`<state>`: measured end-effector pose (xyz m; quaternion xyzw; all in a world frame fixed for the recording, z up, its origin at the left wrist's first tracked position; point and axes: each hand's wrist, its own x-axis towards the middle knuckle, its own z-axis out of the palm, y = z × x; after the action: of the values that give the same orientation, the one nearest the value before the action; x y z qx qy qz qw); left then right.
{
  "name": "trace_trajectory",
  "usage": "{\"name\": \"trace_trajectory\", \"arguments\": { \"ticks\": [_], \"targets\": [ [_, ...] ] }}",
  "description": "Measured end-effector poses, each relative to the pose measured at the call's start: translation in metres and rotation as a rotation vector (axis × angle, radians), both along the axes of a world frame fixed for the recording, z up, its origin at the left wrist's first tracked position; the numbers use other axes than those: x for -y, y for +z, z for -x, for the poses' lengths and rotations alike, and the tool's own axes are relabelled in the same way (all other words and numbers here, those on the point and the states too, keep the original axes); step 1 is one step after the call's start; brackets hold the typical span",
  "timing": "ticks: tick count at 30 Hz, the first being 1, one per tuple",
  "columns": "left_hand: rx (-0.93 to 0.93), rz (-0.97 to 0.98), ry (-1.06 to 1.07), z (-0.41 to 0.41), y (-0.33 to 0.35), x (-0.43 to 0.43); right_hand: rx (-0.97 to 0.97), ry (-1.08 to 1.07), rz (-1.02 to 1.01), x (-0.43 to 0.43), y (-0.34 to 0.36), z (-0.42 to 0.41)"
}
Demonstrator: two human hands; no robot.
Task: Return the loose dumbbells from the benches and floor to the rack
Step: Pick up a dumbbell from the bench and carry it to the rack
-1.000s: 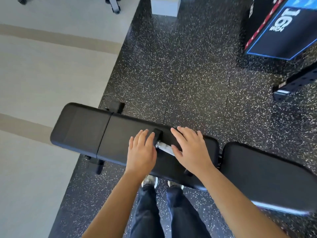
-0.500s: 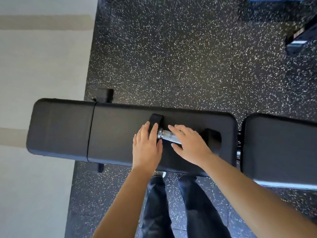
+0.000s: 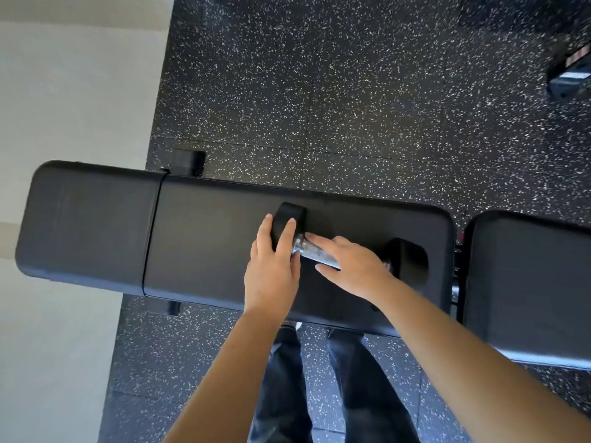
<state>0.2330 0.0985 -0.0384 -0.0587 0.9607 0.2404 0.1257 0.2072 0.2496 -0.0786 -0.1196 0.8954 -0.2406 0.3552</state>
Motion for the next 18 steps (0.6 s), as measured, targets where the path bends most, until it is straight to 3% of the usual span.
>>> {"name": "trace_trajectory", "arguments": {
  "ticks": [8, 18],
  "targets": [
    [0.106, -0.136, 0.178, 0.001, -0.004, 0.005, 0.161, -0.003, 0.011, 0.000, 0.002, 0.013],
    [0.108, -0.338, 0.319, -0.006, 0.009, 0.008, 0.350, -0.061, 0.015, 0.008, 0.014, 0.004]
  ]
}}
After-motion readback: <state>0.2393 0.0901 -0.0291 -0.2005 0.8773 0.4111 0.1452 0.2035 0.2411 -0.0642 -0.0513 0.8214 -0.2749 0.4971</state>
